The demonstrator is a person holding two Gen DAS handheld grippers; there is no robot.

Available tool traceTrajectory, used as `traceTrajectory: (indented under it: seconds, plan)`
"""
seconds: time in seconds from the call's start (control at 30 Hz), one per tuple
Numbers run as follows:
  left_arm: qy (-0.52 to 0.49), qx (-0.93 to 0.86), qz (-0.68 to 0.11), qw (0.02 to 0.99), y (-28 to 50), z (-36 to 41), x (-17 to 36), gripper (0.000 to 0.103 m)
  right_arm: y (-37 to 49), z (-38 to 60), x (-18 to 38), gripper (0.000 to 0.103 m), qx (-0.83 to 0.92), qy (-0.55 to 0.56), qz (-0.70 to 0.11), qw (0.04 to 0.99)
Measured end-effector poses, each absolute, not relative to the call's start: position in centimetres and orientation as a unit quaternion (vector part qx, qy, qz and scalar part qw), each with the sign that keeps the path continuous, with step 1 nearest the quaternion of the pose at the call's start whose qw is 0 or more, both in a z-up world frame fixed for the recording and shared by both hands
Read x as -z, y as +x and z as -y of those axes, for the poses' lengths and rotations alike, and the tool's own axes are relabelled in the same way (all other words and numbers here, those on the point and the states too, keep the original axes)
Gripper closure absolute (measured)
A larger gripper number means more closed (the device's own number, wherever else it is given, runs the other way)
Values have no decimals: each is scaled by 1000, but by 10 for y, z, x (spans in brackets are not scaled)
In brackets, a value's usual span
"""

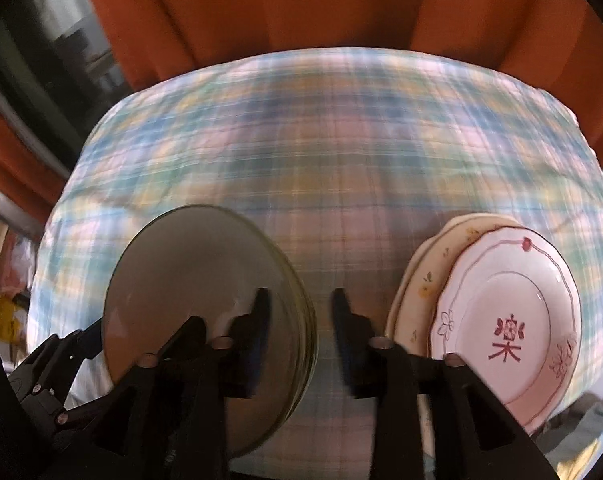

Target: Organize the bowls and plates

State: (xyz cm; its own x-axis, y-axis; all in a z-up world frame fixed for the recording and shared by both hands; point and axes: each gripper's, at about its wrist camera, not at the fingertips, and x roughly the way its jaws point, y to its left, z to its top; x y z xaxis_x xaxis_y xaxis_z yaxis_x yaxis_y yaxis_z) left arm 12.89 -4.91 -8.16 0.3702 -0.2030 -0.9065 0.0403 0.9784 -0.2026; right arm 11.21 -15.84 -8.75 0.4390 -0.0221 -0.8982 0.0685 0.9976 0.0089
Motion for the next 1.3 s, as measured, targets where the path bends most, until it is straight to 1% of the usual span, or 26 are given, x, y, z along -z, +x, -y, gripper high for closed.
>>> traceTrajectory:
  seconds: [0.03, 0.07, 0.2, 0.3, 0.43, 0.6, 0.83, 1.17, 1.3]
  plan:
    - [-74, 83, -559, 821, 132, 48, 83, 29, 113, 159, 87, 39, 33, 26, -529, 848]
    - [-74, 88, -562, 819, 133, 48, 84, 29, 113, 158, 87, 37, 41, 29, -527, 848]
    - [-81, 122, -577, 804, 140, 47, 92, 32, 119, 153, 90, 37, 60, 26, -535, 842]
    - [-81, 146, -583, 795, 143, 48, 98, 38, 121, 149, 95, 37, 75, 26, -544, 836]
    - [-86, 175, -587, 786, 145, 47, 97, 43, 123, 149, 100, 37, 97, 34, -549, 829]
    - [-88, 192, -594, 777, 147, 47, 98, 44, 122, 151, 101, 37, 121, 48, -551, 824]
    - [-72, 183, -598, 777, 146, 52, 96, 44, 119, 162, 106, 37, 110, 83, -551, 823]
    - [-45, 121, -596, 792, 142, 69, 91, 43, 126, 186, 120, 38, 15, 156, -562, 812]
    - [-36, 96, -598, 795, 140, 70, 88, 43, 129, 194, 129, 40, -25, 184, -568, 802]
